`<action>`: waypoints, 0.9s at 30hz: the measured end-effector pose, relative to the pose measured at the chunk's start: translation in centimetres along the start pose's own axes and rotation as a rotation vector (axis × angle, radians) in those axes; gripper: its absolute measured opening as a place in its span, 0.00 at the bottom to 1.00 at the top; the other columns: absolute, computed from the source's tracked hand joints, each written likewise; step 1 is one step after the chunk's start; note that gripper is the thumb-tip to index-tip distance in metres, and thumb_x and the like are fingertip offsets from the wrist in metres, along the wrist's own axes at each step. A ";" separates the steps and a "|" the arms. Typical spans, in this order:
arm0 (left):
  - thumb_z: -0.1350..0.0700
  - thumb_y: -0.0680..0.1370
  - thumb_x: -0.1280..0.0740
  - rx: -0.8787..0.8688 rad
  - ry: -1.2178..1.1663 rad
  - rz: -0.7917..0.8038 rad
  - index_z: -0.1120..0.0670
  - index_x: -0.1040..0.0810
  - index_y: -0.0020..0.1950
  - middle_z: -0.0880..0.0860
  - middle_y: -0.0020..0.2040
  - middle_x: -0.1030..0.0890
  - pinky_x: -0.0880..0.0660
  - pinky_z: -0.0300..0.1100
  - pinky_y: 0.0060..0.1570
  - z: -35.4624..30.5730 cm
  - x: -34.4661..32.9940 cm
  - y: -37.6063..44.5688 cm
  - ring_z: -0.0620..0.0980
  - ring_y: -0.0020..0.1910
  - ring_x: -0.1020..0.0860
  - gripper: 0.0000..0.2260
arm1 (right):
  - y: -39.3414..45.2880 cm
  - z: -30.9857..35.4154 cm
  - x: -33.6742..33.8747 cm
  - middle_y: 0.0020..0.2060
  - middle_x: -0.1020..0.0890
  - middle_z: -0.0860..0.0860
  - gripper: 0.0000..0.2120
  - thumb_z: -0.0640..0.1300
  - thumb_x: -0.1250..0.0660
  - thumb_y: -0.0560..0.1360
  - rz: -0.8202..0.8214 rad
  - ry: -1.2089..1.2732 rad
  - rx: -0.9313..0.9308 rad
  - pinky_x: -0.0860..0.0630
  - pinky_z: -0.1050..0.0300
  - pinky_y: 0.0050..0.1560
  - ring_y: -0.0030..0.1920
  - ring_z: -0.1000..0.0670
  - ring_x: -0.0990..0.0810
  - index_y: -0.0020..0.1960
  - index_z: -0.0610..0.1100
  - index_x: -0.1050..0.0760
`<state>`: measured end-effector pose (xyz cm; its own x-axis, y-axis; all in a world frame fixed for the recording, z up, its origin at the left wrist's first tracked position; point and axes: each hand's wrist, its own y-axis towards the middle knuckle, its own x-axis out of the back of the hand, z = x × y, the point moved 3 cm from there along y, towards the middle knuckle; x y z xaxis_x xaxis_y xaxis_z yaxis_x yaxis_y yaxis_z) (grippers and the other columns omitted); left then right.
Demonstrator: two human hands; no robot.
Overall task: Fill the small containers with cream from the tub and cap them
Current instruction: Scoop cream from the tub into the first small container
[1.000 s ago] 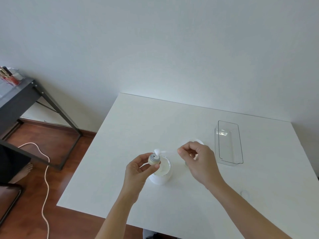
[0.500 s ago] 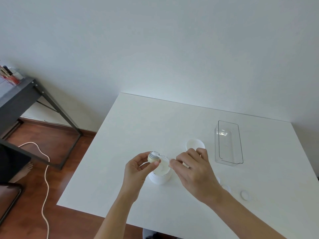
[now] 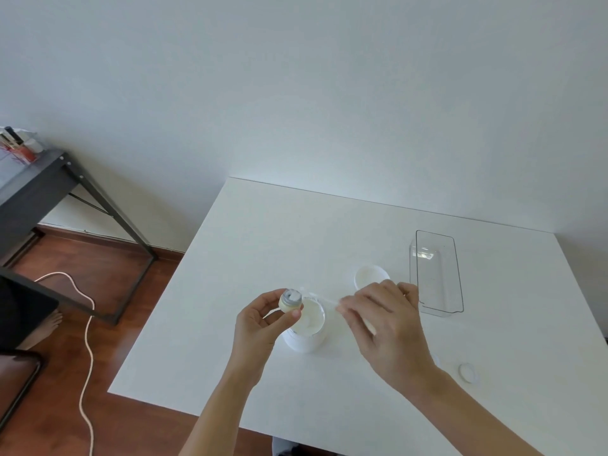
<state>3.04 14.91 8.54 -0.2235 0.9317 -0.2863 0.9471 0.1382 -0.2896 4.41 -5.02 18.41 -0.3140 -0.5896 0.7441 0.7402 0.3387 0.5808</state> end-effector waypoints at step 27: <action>0.55 0.65 0.21 -0.002 0.039 0.160 0.49 0.15 0.58 0.54 0.55 0.13 0.21 0.37 0.53 -1.0 -0.9 -0.2 0.51 0.54 0.14 0.21 | 0.4 -3.1 -2.5 0.26 0.27 0.56 0.09 0.46 0.29 0.73 0.282 0.660 -0.917 0.33 0.60 0.35 0.31 0.53 0.31 0.34 0.47 0.20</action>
<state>3.27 14.41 9.71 -0.0607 0.9542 -0.2928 0.9704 -0.0123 -0.2412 7.36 -5.65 15.75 0.1011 -0.9366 0.3355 0.9717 0.0205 -0.2355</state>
